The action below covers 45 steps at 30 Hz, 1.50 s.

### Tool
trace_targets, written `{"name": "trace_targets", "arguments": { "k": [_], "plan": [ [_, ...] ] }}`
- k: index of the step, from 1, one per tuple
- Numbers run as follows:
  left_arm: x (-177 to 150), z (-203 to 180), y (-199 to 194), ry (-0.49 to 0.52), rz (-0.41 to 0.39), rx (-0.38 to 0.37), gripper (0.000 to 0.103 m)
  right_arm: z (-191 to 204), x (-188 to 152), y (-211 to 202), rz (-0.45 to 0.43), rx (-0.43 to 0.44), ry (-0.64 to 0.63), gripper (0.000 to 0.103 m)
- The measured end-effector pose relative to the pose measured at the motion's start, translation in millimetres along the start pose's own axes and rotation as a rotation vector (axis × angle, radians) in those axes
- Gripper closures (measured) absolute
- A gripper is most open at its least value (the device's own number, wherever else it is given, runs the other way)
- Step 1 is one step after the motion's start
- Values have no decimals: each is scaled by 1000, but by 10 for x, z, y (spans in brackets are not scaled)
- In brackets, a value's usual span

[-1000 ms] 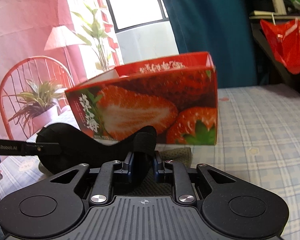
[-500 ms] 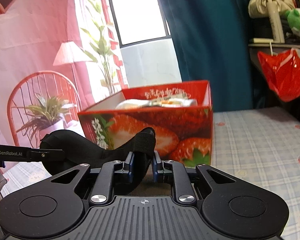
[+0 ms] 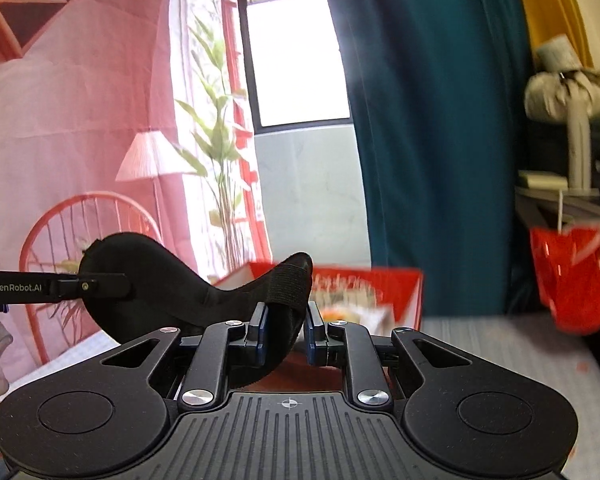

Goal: Organize soft objects
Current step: 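Lift the black eye mask with both tools and lower it into the box, then open both tools to release the eye mask and withdraw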

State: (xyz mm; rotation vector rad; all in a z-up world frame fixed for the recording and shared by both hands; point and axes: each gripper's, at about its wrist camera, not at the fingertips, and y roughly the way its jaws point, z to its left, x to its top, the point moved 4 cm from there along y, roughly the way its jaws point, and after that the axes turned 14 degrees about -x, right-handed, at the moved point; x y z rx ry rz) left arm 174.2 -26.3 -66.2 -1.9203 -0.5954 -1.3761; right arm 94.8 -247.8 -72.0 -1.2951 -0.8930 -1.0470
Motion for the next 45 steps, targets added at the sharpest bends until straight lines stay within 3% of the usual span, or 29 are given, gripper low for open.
{"name": "trace_targets", "arguments": {
  "k": [6, 13, 22, 31, 38, 42, 45],
  "plan": [
    [392, 114, 329, 61, -19, 41, 91, -60, 453, 409, -19, -26, -46, 87],
    [559, 231, 872, 131, 42, 57, 91, -154, 567, 934, 5, -48, -85, 87],
    [489, 560, 1565, 117, 139, 57, 91, -194, 459, 1742, 96, -92, -187, 87],
    [240, 918, 2065, 46, 301, 72, 91, -94, 240, 2340, 230, -98, -256, 86],
    [75, 1012, 2222, 53, 424, 64, 91, -13, 89, 2598, 354, -131, -303, 86],
    [55, 1108, 2240, 12, 447, 74, 88, 21, 81, 2651, 394, -141, -320, 86],
    [99, 1132, 2204, -15, 434, 76, 79, -9, 87, 2661, 400, -154, -324, 75]
  ]
}}
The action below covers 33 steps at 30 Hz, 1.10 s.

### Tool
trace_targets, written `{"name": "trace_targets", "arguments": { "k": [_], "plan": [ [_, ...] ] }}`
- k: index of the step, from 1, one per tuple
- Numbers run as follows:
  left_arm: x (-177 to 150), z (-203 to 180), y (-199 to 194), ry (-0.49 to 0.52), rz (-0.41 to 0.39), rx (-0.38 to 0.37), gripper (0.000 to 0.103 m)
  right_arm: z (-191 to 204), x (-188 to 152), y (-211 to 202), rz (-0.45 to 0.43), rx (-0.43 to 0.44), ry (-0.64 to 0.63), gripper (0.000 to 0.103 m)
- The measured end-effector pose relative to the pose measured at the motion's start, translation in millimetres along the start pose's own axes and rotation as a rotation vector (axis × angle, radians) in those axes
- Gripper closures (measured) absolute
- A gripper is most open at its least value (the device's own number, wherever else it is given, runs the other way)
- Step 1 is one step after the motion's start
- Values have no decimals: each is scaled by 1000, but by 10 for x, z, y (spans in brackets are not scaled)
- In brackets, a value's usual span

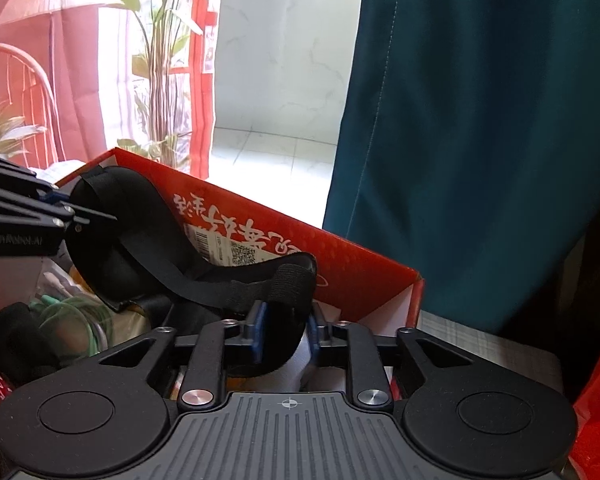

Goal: Organize soft objects
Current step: 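Open both tools to release the eye mask and withdraw, then lower both tools onto the grey-green knitted cloth and close on it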

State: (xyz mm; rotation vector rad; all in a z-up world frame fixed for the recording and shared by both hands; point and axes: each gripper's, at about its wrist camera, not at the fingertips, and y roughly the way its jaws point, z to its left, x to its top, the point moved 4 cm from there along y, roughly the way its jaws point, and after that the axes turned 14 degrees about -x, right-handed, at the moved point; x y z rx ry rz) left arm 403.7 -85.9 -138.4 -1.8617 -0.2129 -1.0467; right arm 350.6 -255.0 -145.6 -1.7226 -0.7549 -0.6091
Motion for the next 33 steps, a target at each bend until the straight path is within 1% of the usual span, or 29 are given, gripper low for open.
{"name": "trace_targets", "arguments": {
  "k": [1, 2, 3, 4, 5, 6, 7, 8, 9, 10, 14, 16, 19, 22, 28, 33],
  "plan": [
    [11, -12, -28, 7, -5, 2, 68, 1, -5, -12, -2, -10, 3, 72],
    [12, -31, -66, 17, -11, 1, 52, -13, -9, -30, -4, -14, 8, 71],
    [13, -47, -102, 26, -18, 1, 45, -35, -24, -48, -7, -11, 13, 66],
    [12, -65, -142, 35, -26, 3, 37, -49, -38, -65, -8, -17, 14, 58],
    [22, -82, -167, 43, -35, 5, 33, -65, -45, -93, -14, -29, 13, 53],
    [18, -102, -216, 44, -47, 5, 28, -80, -51, -128, -26, -38, 14, 39],
    [9, -123, -265, 38, -63, -3, 24, -88, -58, -174, -41, -42, 21, 29],
    [-4, -141, -323, 31, -81, -16, 15, -90, -62, -204, -55, -41, 26, 27],
    [-23, -160, -377, 27, -98, -27, 11, -97, -77, -254, -71, -37, 27, 23],
    [-43, -180, -421, 28, -113, -32, 10, -95, -98, -311, -83, -38, 21, 19],
    [-158, -245, -565, 14, -127, -32, 8, -83, -198, -528, -124, -54, -9, 15],
    [-223, -281, -663, 12, -136, -43, 7, -93, -255, -675, -160, -46, 4, 7],
    [-334, -339, -831, 21, -153, -50, 5, -103, -358, -901, -228, -48, 35, 1],
    [-478, -390, -990, 20, -157, -58, 5, -112, -500, -1103, -265, -59, 73, 1],
    [-834, -423, -1200, 20, -143, -58, 5, -82, -825, -1465, -292, -28, 131, 1],
    [-1157, -342, -1292, -21, -118, -48, 5, 38, -1128, -1588, -270, -4, 125, 1]
  ]
}}
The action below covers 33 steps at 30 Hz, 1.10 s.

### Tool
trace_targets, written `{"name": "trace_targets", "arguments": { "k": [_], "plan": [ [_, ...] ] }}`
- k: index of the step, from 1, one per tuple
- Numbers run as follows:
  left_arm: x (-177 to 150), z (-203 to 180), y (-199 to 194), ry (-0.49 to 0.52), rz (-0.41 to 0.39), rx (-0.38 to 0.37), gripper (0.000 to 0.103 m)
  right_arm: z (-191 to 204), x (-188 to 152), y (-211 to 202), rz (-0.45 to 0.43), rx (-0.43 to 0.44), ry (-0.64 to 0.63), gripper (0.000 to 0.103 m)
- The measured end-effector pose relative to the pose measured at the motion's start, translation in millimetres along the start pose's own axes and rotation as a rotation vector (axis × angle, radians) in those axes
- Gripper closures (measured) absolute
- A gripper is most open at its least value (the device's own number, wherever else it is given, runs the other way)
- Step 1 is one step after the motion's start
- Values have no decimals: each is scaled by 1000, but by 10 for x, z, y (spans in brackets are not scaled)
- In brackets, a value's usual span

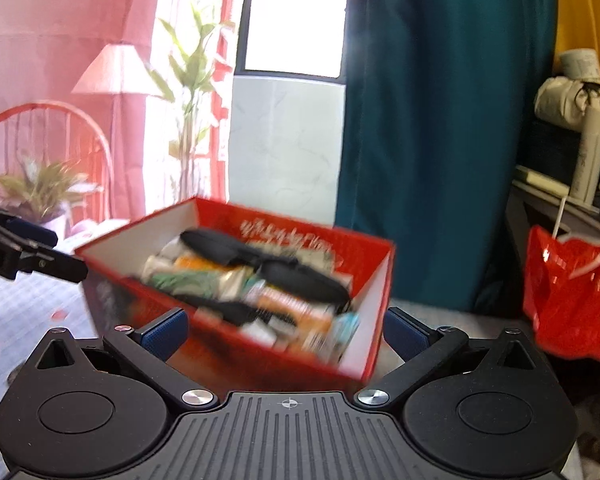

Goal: Organize soft objects
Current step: 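Lower both tools onto the grey-green knitted cloth and close on it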

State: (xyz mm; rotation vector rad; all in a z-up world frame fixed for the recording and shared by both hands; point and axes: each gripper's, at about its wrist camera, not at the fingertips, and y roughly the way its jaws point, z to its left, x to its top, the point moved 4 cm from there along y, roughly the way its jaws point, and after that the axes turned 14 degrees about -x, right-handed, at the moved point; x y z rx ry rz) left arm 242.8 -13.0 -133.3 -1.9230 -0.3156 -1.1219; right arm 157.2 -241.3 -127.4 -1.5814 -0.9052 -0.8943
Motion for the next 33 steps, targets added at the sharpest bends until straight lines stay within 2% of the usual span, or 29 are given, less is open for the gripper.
{"name": "trace_targets", "arguments": {
  "k": [5, 15, 18, 24, 26, 33],
  "plan": [
    [-318, 122, -20, -43, 43, 34, 5, 139, -335, -70, 55, 20, -18, 3],
    [-965, 301, 80, -164, 108, 64, 9, 361, -862, 10, 139, 30, 45, 19],
    [-1058, 312, 109, -192, 106, 62, 12, 419, -985, 57, 156, 20, 62, 21],
    [-1217, 308, 118, -208, 104, 84, 31, 486, -1199, 77, 179, 9, 53, 23],
    [-1258, 306, 89, -201, 94, 85, 34, 515, -1239, 73, 179, 9, 33, 24],
    [-1307, 223, 43, -190, 73, 103, 37, 548, -1307, 74, 177, 31, 14, 33]
  ]
}}
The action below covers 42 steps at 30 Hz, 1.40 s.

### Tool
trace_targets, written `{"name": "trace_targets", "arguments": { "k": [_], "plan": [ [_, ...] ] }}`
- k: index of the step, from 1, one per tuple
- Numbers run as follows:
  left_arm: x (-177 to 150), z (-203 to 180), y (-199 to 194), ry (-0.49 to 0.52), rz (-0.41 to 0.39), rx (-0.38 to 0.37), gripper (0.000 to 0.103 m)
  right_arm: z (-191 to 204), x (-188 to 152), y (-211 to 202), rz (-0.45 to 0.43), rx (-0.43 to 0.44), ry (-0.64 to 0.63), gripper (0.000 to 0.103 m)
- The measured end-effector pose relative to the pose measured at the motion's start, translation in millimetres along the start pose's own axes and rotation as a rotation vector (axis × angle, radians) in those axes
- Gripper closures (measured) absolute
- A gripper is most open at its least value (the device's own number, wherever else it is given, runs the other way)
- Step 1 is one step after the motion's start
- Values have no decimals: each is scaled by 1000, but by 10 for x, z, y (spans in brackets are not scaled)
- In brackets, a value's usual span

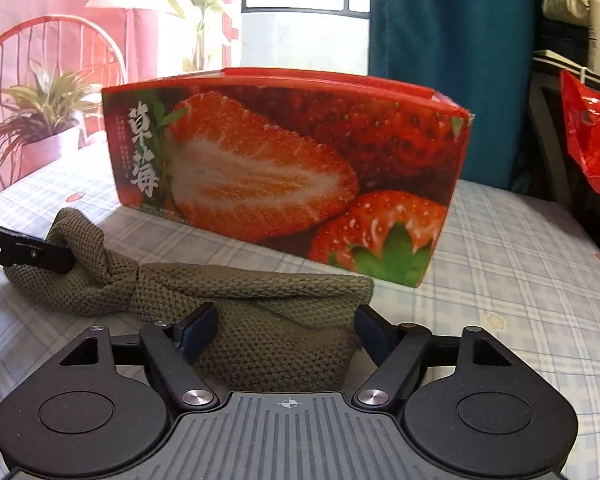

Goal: Organize soft objects
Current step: 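Lower both tools onto the grey-green knitted cloth and close on it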

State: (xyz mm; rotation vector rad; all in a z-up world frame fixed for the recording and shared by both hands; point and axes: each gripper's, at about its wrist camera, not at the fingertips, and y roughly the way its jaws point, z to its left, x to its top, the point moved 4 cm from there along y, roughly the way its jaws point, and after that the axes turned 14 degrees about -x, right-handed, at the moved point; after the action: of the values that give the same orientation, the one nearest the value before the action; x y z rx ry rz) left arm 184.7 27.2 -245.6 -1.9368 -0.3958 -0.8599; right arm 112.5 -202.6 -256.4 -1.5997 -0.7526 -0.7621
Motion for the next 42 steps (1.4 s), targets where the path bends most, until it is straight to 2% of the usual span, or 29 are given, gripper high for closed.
{"name": "trace_targets", "arguments": {
  "k": [10, 22, 25, 27, 30, 38, 42],
  "plan": [
    [-71, -141, 65, 73, -13, 46, 32, -18, -9, 31, 18, 25, 16, 33],
    [-104, -134, 31, 74, -22, 42, 33, 5, -2, 45, 15, 20, 3, 33],
    [-112, -164, 21, 86, -15, 41, 38, 7, -2, 44, 15, 21, 2, 33],
    [-128, -215, 5, 101, -9, 17, 55, 7, -2, 42, 14, 21, 2, 33],
    [-149, -289, 6, 118, 1, -12, 66, 8, -2, 40, 15, 22, 2, 34],
    [-159, -256, -1, 91, -12, -38, 68, 22, -5, 16, 8, 48, 0, 43],
    [-168, -246, 2, 86, -14, -41, 68, 37, -6, -2, 0, 69, -9, 54]
  ]
}}
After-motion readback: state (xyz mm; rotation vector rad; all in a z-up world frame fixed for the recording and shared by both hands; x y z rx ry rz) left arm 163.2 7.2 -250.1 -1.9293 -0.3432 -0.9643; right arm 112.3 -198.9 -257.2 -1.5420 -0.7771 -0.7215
